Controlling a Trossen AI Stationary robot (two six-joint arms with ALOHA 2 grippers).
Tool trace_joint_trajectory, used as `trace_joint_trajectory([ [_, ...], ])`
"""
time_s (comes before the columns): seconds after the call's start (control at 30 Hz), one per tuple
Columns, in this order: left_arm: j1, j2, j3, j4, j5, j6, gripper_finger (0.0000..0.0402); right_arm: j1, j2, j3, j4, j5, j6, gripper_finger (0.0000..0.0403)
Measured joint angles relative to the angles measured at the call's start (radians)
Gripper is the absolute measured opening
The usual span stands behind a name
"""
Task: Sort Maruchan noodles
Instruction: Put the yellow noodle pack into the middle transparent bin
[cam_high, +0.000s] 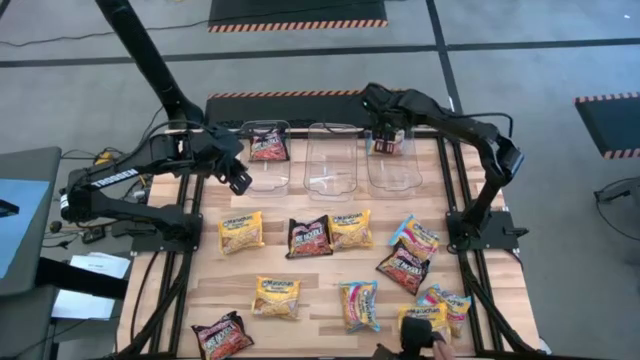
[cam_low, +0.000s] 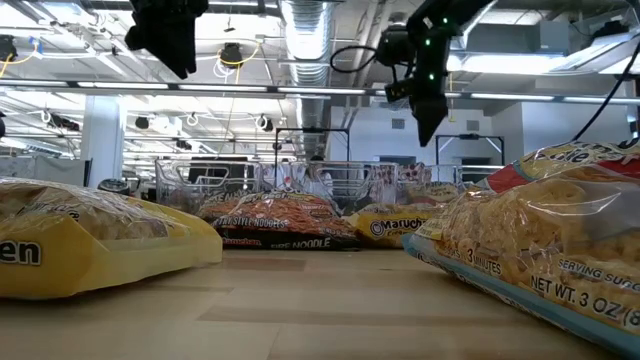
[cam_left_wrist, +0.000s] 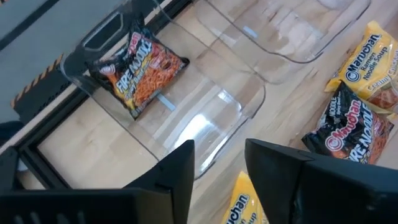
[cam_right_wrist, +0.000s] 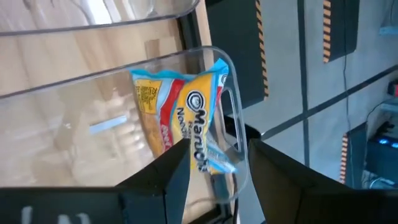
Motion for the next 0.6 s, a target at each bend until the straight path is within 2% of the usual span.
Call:
trace_joint_trajectory([
  [0.07, 0.000, 0.000, 0.000, -0.005, 0.034, -0.030, 0.0152, 0.012, 0.000, 0.037, -0.054, 0.000, 0.027, 0.0187],
  [0.3, -0.007, 0.000, 0.000, -0.003, 0.312, -0.065, 0.0163, 0.063, 0.000, 0.182, -0.234, -0.002, 0.157, 0.0187],
  [0.53, -0.090, 0.034, 0.000, -0.002, 0.450, -0.014, 0.0156, 0.151, 0.000, 0.312, -0.432, -0.069, 0.311, 0.0187],
  [0.6, -0.123, 0.051, 0.000, -0.001, 0.455, 0.006, 0.0156, 0.182, 0.000, 0.341, -0.457, -0.084, 0.347, 0.0187],
])
